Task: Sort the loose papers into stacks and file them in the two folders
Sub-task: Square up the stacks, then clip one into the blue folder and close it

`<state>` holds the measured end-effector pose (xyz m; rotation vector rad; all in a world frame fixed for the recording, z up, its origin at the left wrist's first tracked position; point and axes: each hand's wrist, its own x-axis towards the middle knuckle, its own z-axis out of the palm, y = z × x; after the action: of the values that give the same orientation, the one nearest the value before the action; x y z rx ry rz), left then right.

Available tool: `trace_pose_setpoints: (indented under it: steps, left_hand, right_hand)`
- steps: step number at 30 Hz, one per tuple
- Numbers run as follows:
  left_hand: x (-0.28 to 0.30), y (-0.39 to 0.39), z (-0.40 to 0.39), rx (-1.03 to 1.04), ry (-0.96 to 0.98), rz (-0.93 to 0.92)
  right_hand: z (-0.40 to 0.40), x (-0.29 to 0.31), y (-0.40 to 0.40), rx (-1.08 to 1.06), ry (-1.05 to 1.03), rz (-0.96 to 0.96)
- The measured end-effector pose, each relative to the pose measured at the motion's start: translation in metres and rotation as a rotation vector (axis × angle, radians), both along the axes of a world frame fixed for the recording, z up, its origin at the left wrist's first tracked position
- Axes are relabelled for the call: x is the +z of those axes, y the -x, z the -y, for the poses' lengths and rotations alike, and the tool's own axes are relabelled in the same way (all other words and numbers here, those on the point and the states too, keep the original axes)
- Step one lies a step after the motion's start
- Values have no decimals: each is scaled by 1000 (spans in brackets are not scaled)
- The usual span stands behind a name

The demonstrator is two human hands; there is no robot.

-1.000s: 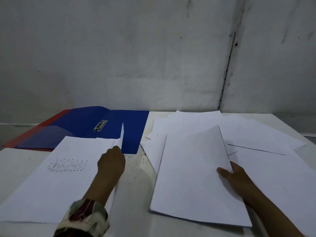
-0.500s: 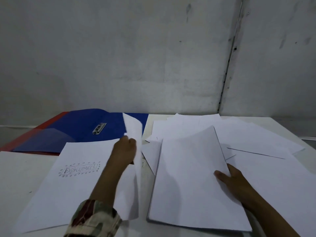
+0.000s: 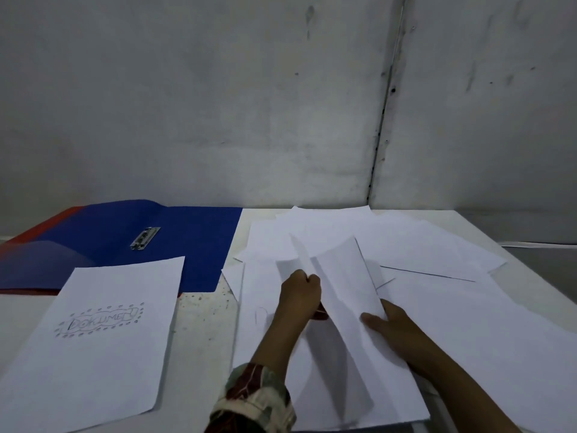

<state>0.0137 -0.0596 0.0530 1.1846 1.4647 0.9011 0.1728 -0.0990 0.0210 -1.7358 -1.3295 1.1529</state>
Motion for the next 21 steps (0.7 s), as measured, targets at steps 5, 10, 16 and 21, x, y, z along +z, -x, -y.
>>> trace_pose_setpoints:
  steps: [5, 10, 16, 21]
  left_hand:
    - [-6, -29, -2, -67, 51, 80]
    - [-12, -44, -7, -138, -21, -120]
    - [-16, -53, -9, -300, 7, -262]
    - [-16, -50, -9, -346, 67, -238]
  right_hand:
    - [-3, 4, -5, -62, 140, -138]
    - [-8, 1, -11, -46, 135, -237]
    - [-13, -7, -20, -2, 190, -247]
    - [-14, -2, -21, -3, 224, -300]
